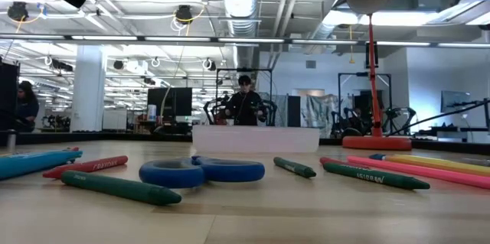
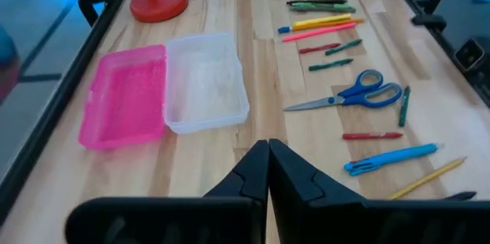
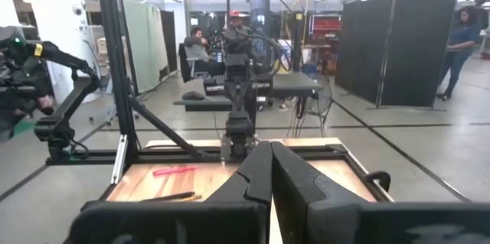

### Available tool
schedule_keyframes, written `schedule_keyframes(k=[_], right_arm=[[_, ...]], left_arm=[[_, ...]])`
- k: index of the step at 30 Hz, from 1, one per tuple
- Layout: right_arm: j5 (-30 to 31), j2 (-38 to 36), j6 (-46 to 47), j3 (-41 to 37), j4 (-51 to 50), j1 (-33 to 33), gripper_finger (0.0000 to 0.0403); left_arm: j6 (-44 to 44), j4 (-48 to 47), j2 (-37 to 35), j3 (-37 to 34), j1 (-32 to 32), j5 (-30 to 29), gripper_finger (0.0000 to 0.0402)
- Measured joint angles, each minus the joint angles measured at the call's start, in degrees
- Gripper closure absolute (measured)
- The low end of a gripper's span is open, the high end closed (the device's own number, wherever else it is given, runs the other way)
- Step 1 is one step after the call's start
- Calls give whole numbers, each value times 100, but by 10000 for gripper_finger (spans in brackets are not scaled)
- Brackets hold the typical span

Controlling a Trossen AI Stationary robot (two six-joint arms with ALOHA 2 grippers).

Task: Pick & place school supplies into a supply box
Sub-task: Put the black pen into the pink supply box

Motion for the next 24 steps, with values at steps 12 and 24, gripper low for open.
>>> schedule_keyframes(k=[12, 24], right_arm=[[9, 194, -139, 0, 358, -2, 403], [866, 609, -2095, 0, 834, 0, 403]], left_arm=[[-521, 778, 1, -399, -1, 4, 401], [-149, 2133, 271, -588, 1, -1240, 401]])
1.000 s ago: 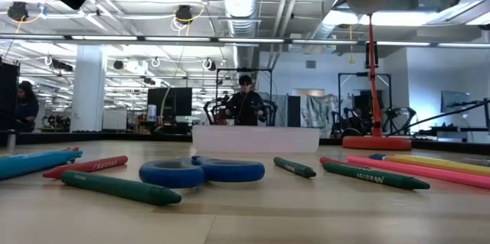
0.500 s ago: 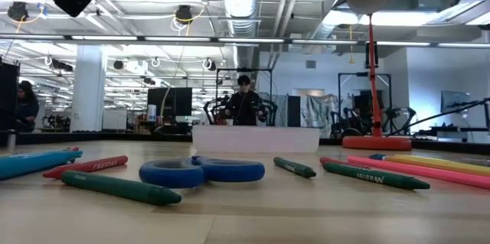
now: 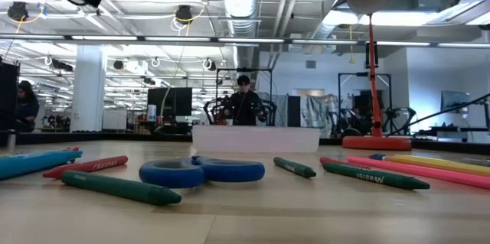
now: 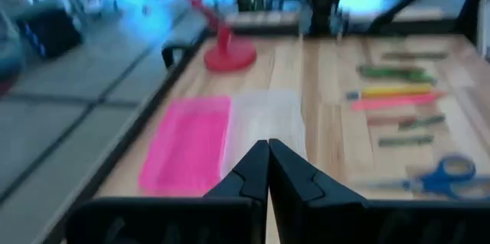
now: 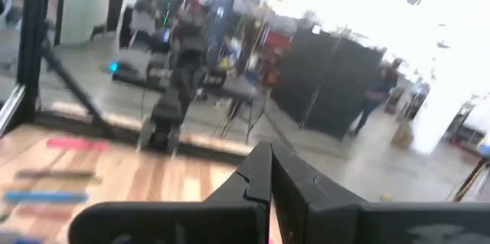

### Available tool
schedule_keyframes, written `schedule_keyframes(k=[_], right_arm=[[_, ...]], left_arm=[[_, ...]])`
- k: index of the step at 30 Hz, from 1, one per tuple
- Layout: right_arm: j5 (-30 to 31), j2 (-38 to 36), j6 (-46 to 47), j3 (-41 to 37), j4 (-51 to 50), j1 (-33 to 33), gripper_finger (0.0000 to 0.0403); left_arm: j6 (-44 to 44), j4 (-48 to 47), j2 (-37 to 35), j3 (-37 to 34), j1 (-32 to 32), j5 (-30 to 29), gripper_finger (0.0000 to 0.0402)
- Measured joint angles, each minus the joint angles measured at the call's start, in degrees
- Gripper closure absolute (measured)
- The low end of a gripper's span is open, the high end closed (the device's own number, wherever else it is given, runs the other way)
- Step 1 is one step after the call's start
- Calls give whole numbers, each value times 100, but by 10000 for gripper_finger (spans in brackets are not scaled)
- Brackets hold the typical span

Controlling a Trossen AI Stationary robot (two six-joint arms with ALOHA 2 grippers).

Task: Pick & place school supplies into a supply box
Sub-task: Put the black pen into the pink supply box

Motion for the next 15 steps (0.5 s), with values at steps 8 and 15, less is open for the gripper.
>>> schedule_keyframes(k=[8, 15], right_arm=[[-41, 462, -802, 1, 1003, 440, 401], [69, 729, -963, 238, 1707, 1012, 349]], left_arm=[[1873, 2505, 678, 219, -2, 1621, 397], [2667, 3230, 1614, 937, -166, 2067, 358]])
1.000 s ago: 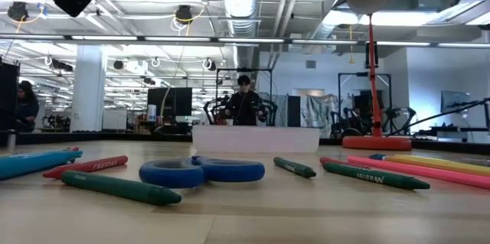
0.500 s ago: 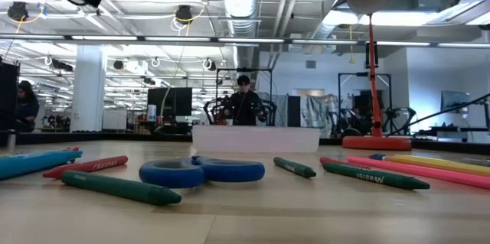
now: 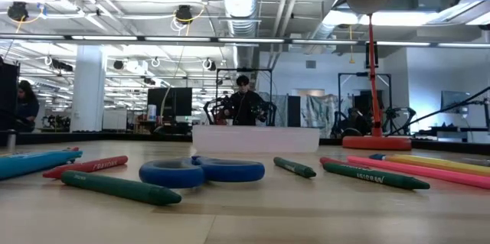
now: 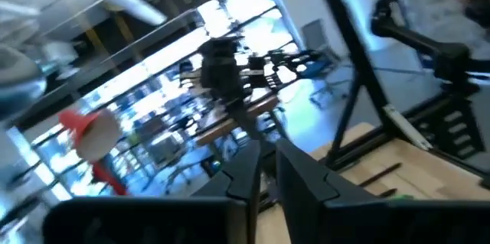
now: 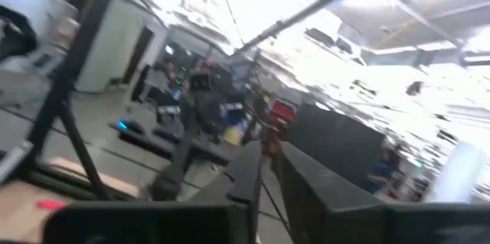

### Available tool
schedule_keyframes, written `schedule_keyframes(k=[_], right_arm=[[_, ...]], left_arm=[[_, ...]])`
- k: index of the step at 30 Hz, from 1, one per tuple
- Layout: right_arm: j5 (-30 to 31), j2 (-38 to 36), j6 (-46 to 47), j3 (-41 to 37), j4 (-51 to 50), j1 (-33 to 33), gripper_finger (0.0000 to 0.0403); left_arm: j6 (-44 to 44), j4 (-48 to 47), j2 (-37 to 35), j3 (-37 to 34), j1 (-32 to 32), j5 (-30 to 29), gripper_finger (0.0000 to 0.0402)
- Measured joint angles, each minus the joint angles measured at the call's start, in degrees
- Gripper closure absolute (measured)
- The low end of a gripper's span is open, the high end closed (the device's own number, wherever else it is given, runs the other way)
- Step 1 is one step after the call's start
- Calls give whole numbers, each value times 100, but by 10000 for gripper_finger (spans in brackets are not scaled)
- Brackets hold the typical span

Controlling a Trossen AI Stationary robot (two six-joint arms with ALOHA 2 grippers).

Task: Pick & place school supplies into a supply box
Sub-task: Put the black pen into the pink supply box

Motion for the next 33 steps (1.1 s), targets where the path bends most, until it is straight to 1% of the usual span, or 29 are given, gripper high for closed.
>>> schedule_keyframes(k=[2, 5, 8, 10, 12, 14, 16, 18, 23, 26, 28, 30, 33], right_arm=[[100, 113, -6, 170, -22, 249, 328], [343, 391, -264, 459, -34, 684, 299], [747, 835, -715, 776, -47, 1139, 276], [1173, 1197, -990, 986, -61, 1393, 264], [1656, 1556, -1205, 1162, -216, 1576, 256], [1997, 1846, -1206, 1242, -408, 1744, 251], [2231, 2044, -929, 1249, -533, 1898, 248], [2380, 2207, -413, 1260, -772, 2050, 249], [2537, 2677, 1098, 1257, -1569, 2371, 260], [2536, 3057, 1688, 1257, -1661, 2496, 269], [2546, 3333, 1888, 1257, -1567, 2561, 275], [2648, 3594, 2024, 1257, -1494, 2593, 279], [2817, 3903, 2279, 1257, -1417, 2579, 284]], left_arm=[[207, -21, 365, 294, -230, -49, 344], [690, -236, 972, 877, -668, -549, 325], [1138, -627, 1530, 1574, -1119, -1403, 312], [1256, -919, 1905, 1985, -1353, -2011, 307], [1236, -1361, 2225, 2280, -1520, -2578, 305], [1021, -1724, 2476, 2440, -1659, -3090, 303], [623, -2111, 2649, 2466, -1806, -3547, 303], [46, -2663, 2830, 2467, -2013, -3878, 303], [-1756, -3971, 3245, 2466, -2781, -4235, 303], [-2734, -4441, 3538, 2464, -3349, -4591, 303], [-3348, -4651, 3716, 2464, -3690, -4804, 303], [-3982, -4904, 3880, 2463, -3983, -4856, 303], [-5084, -5284, 4075, 2464, -4319, -4744, 303]])
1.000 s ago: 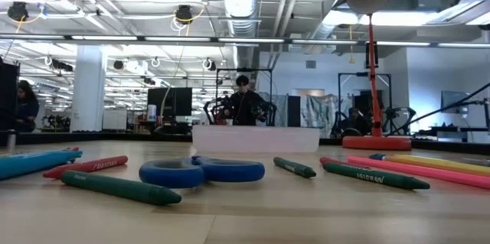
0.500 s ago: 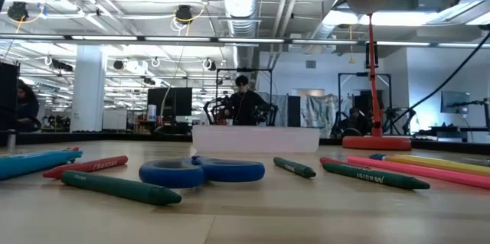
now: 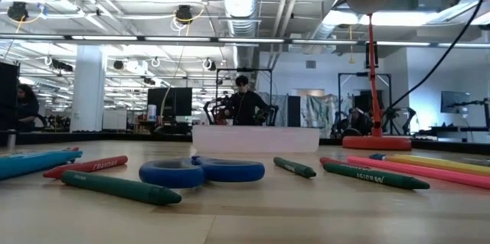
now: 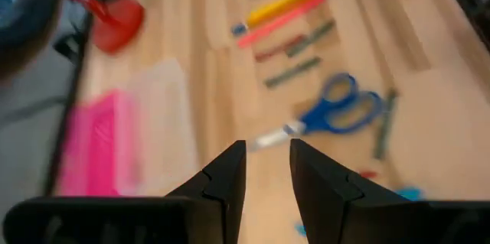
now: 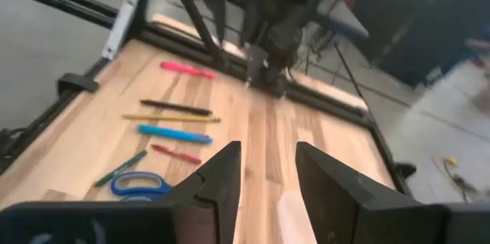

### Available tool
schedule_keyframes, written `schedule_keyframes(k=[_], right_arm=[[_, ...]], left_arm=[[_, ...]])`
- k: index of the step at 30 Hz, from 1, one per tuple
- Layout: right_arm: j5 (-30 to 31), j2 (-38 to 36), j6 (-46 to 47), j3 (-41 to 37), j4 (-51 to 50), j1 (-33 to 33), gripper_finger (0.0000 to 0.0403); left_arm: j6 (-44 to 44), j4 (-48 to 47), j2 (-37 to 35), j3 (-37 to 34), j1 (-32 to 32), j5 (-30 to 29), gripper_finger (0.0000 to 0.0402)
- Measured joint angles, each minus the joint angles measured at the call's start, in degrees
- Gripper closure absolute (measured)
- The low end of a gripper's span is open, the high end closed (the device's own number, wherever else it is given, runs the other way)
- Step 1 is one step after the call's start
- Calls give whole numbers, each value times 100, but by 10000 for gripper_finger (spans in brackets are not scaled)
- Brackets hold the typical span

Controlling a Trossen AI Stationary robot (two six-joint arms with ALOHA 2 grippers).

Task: Pick & place school supplies into a supply box
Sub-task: Put the black pen into the pink supply box

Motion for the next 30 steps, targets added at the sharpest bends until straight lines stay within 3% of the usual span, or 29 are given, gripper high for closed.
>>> schedule_keyframes(k=[3, 9, 17, 21, 30], right_arm=[[172, 234, 378, 0, 43, -4, 284], [617, 700, 1187, 0, 94, -2, 284], [663, 1300, 1732, -1, 304, 19, 284], [667, 1419, 2102, -2, 411, 136, 284], [1317, 1425, 2486, -2, 506, 577, 284]], left_arm=[[-1086, -482, 217, -2, -238, 350, 303], [-2851, -1041, 720, -2, -430, 229, 303], [-3190, -1252, 1374, -2, -473, 1717, 303], [-3904, -1489, 1559, -2, -588, 1673, 303], [-6842, -1682, 1555, -518, -668, 1764, 303]])
